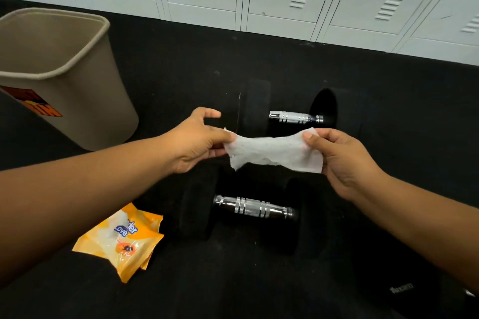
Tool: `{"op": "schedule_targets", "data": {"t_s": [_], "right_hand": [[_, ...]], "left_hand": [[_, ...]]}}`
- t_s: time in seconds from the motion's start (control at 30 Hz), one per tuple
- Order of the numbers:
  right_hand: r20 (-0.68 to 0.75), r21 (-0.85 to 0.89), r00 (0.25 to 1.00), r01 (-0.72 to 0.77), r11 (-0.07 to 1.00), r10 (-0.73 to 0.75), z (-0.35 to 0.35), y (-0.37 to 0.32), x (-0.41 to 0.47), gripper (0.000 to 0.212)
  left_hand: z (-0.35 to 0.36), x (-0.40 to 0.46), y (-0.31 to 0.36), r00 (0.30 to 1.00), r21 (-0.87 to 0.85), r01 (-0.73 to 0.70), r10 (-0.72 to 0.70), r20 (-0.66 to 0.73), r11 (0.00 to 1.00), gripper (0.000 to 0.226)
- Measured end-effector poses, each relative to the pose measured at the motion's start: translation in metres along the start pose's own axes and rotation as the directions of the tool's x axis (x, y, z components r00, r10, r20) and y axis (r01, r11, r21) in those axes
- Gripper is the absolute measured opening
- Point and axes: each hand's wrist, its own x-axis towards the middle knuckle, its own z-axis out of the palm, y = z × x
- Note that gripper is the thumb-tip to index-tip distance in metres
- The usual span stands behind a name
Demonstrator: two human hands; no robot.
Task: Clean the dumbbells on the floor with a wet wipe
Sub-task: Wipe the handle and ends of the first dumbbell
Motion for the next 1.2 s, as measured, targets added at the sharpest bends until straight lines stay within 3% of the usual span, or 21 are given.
{"op": "schedule_targets", "data": {"t_s": [0.1,0.2,0.27,0.33,0.37,0.43,0.47,0.5,0.57,0.63,0.7,0.77,0.83,0.9,1.0,1.07,1.13,1.2], "right_hand": [[-0.005,-0.052,0.999,0.045,0.998,-0.045,-0.002,0.003,-0.001,0.037],[0.176,-0.065,0.98,0.109,0.992,-0.096,0.0,0.0,-0.005,0.039],[0.236,-0.141,0.968,0.119,0.983,-0.083,0.001,-0.003,-0.007,0.043],[0.23,-0.286,0.971,0.123,0.95,-0.056,0.001,-0.004,-0.007,0.042],[0.221,-0.373,0.974,0.13,0.919,-0.049,0.001,-0.003,-0.007,0.037],[0.219,-0.532,0.975,0.153,0.833,-0.039,0.0,-0.003,-0.007,0.021],[0.232,-0.601,0.972,0.167,0.782,-0.03,-0.001,-0.004,-0.008,0.013],[0.255,-0.666,0.967,0.185,0.723,-0.013,-0.001,-0.004,-0.01,0.008],[0.31,-0.759,0.95,0.22,0.612,0.043,0.002,-0.005,-0.017,0.007],[0.375,-0.754,0.915,0.208,0.623,0.148,0.007,-0.003,-0.027,0.01],[0.43,-0.674,0.849,0.075,0.735,0.308,0.014,0.005,-0.041,0.012],[0.463,-0.623,0.766,-0.077,0.779,0.446,0.02,0.012,-0.054,0.014],[0.47,-0.627,0.696,-0.169,0.76,0.543,0.024,0.016,-0.063,0.019],[0.414,-0.72,0.668,-0.176,0.671,0.619,0.025,0.018,-0.067,0.028],[0.308,-0.911,0.703,0.024,0.412,0.641,0.025,0.013,-0.066,0.027],[0.342,-0.93,0.755,0.184,0.319,0.559,0.027,0.01,-0.062,0.022],[0.467,-0.877,0.807,0.372,0.303,0.362,0.031,0.014,-0.058,0.018],[0.617,-0.779,0.78,0.587,0.218,0.106,0.035,0.027,-0.051,0.02]], "left_hand": [[-0.004,0.002,0.001,0.994,0.062,-0.082,0.086,-0.067,0.995,0.05],[-0.004,0.004,0.007,0.983,0.133,-0.157,0.167,-0.075,0.979,0.024],[-0.005,0.004,0.01,0.981,0.14,-0.188,0.193,-0.023,0.972,0.014],[-0.007,-0.001,0.016,0.973,0.268,-0.23,0.215,0.083,0.936,0.021],[-0.009,-0.003,0.018,0.963,0.436,-0.269,0.227,0.147,0.859,0.028],[-0.011,-0.005,0.021,0.935,0.753,-0.353,0.245,0.258,0.555,0.034],[-0.011,-0.006,0.022,0.916,0.823,-0.389,0.266,0.3,0.414,0.029],[-0.01,-0.008,0.023,0.9,0.847,-0.417,0.278,0.335,0.329,0.022],[-0.01,-0.008,0.024,0.882,0.849,-0.454,0.273,0.385,0.27,0.011],[-0.012,-0.004,0.024,0.881,0.835,-0.463,0.258,0.397,0.297,0.007],[-0.01,-0.003,0.024,0.901,0.755,-0.435,0.228,0.37,0.491,0.006],[-0.004,-0.003,0.022,0.911,0.609,-0.378,0.164,0.378,0.697,0.007],[0.007,-0.004,0.018,0.892,0.566,-0.388,0.142,0.43,0.727,0.007],[0.018,-0.004,0.008,0.844,0.612,-0.485,0.151,0.515,0.625,0.005],[0.035,0.002,-0.013,0.796,0.703,-0.582,0.109,0.596,0.409,0.006],[0.041,0.01,-0.026,0.794,0.746,-0.594,0.074,0.603,0.299,0.005],[0.041,0.02,-0.034,0.804,0.781,-0.59,0.062,0.592,0.205,0.005],[0.037,0.033,-0.036,0.814,0.801,-0.58,0.061,0.578,0.147,0.006]]}}
